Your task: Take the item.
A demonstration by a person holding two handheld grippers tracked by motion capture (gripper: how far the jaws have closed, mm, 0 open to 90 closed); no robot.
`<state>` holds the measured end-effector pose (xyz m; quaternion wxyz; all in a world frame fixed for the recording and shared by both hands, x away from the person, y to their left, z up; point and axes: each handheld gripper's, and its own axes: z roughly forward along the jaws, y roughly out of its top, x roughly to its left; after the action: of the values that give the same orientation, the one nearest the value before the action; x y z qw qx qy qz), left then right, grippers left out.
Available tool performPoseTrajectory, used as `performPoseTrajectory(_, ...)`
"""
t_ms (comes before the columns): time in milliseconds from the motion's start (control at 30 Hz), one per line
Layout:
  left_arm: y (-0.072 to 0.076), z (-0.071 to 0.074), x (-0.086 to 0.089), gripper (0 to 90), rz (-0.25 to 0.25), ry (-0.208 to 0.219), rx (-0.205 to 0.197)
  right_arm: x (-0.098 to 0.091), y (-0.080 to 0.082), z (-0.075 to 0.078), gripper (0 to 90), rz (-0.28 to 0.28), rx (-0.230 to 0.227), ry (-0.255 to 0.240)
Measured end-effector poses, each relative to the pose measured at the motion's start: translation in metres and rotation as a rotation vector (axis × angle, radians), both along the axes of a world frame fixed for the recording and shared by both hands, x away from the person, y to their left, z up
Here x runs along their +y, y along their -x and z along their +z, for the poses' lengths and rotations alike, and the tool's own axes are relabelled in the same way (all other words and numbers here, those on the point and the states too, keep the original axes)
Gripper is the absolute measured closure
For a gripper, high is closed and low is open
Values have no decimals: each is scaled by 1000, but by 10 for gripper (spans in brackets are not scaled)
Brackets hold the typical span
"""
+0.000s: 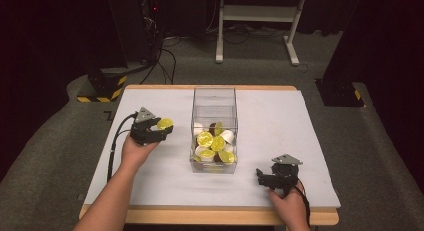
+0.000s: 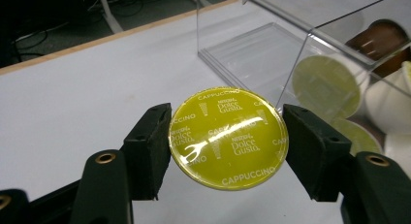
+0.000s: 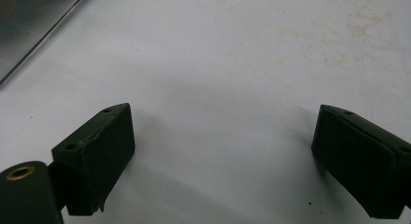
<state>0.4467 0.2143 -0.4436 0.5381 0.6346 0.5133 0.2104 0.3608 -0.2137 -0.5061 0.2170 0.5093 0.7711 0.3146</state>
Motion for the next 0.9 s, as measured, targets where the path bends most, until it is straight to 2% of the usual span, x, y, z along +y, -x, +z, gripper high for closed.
performPoseTrajectory(33, -2, -3, -1, 374, 15, 16, 5, 0, 0, 0, 82, -1, 2, 1)
performPoseTrajectory(67, -3, -5, 0, 374, 11, 0, 17, 0, 0, 0, 82, 0, 0, 1)
performPoseTrajectory(100, -5, -8, -1, 374, 22, 9, 22, 0, 0, 0, 82, 0, 0, 1)
performPoseTrajectory(133, -6, -12, 0, 374, 22, 0, 32, 0, 0, 0, 82, 0, 0, 1)
performPoseTrajectory(200, -9, -19, -1, 373, 37, 17, 44, 0, 0, 0, 82, 0, 0, 1)
performPoseTrajectory(300, -13, -29, -2, 373, 39, -11, 70, 0, 0, 0, 82, 0, -1, 1)
performPoseTrajectory(400, -16, -37, -4, 373, 52, -3, 89, 0, 0, 0, 82, 0, 0, 1)
performPoseTrajectory(433, -16, -39, -4, 373, 46, -14, 96, 0, 0, 0, 82, 0, -1, 1)
performPoseTrajectory(567, -19, -45, -5, 373, 51, -27, 109, 0, 0, 0, 82, 0, 0, 1)
performPoseTrajectory(667, -22, -48, -7, 373, 70, -12, 114, 0, 0, 0, 82, 0, -1, 1)
performPoseTrajectory(900, -24, -51, -7, 372, 67, -22, 117, 0, 0, 0, 82, 0, -1, 1)
